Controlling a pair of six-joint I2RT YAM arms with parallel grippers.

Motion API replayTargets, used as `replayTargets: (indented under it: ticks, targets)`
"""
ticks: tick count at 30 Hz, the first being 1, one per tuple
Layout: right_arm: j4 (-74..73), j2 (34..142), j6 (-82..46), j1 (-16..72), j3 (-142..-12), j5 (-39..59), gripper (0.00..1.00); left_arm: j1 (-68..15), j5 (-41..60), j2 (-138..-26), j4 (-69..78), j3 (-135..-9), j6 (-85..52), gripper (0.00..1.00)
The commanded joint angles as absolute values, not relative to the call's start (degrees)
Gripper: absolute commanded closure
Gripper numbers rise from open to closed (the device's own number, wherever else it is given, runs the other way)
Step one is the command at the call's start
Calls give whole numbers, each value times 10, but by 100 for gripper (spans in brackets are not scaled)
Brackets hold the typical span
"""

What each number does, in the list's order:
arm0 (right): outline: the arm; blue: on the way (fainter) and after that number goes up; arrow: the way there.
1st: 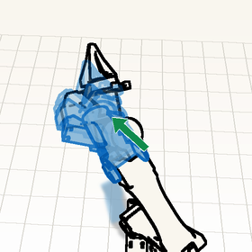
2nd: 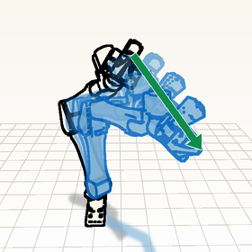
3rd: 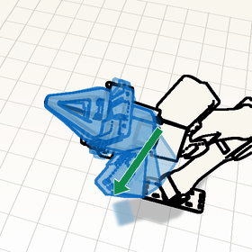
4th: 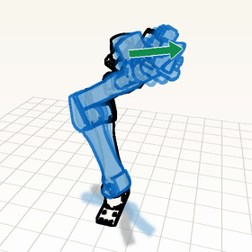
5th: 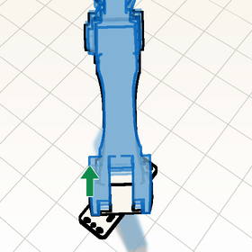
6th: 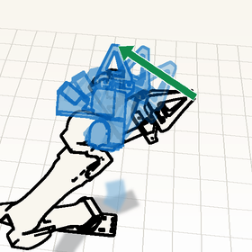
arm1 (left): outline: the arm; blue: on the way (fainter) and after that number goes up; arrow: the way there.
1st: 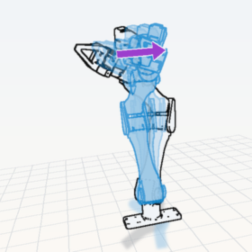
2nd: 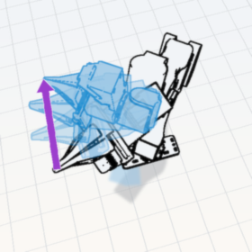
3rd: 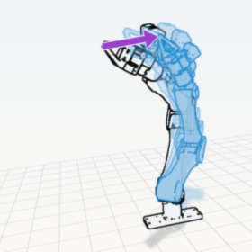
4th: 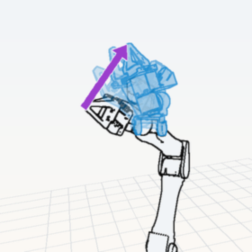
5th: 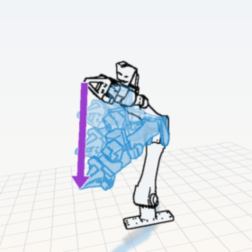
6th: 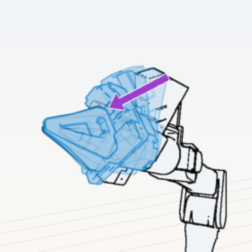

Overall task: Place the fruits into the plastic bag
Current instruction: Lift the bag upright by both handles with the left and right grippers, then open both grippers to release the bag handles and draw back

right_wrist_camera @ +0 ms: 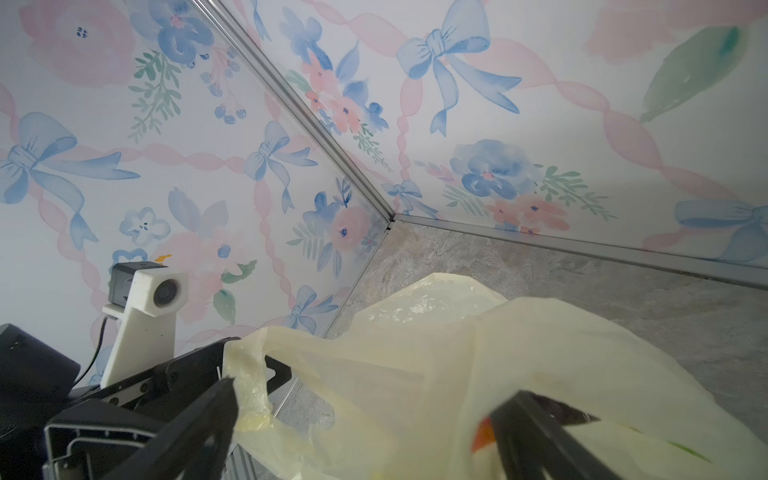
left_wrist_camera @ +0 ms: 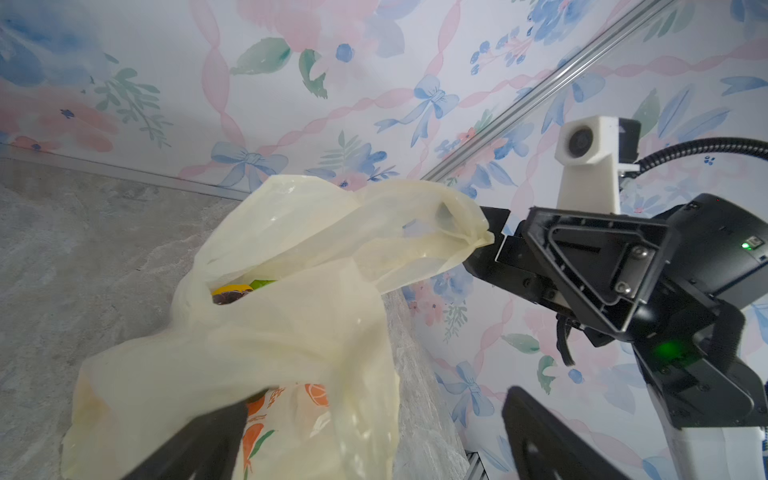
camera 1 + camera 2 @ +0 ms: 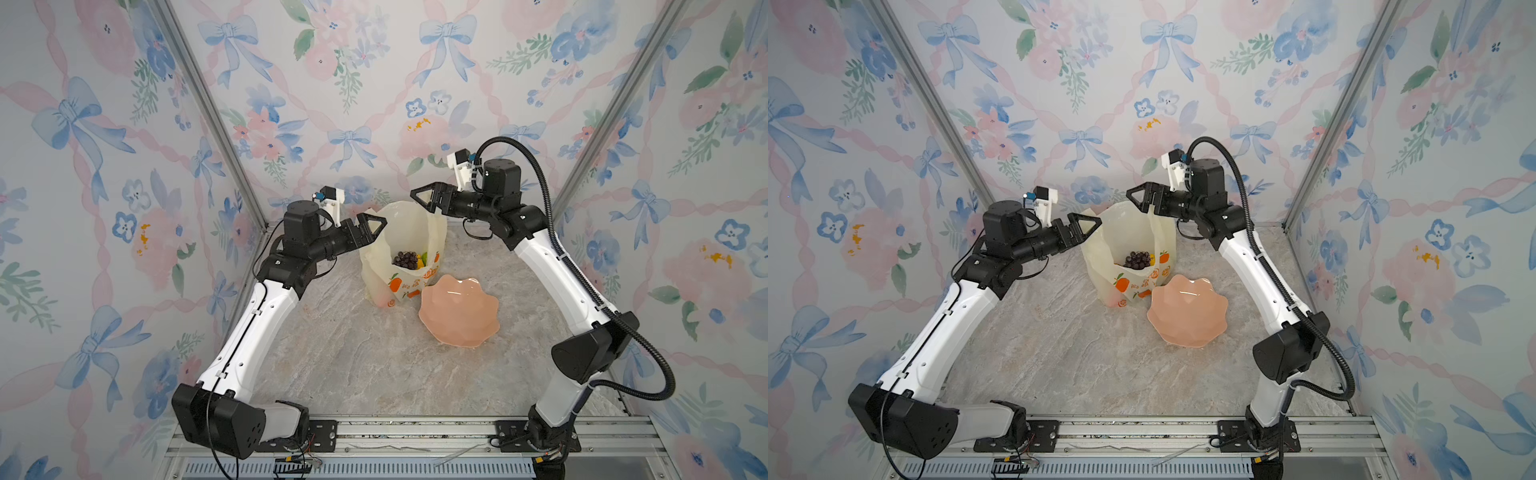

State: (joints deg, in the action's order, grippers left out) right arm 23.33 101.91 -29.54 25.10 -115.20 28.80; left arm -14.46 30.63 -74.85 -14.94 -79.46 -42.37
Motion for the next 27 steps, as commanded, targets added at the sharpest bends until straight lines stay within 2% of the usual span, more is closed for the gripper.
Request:
replayTargets:
  ticks: [1,11,27]
  targets:
    - [253,994,-285,245,-1134,269,4,-135,311,-721,-157,-783,-410,2]
    - [296,924,-256,222,-1082,245,4,-58,358,-641,-188,-736,-406,2]
    - [393,753,-222,109,-973,209,4,46,392,-532,-189,-625,-398,2]
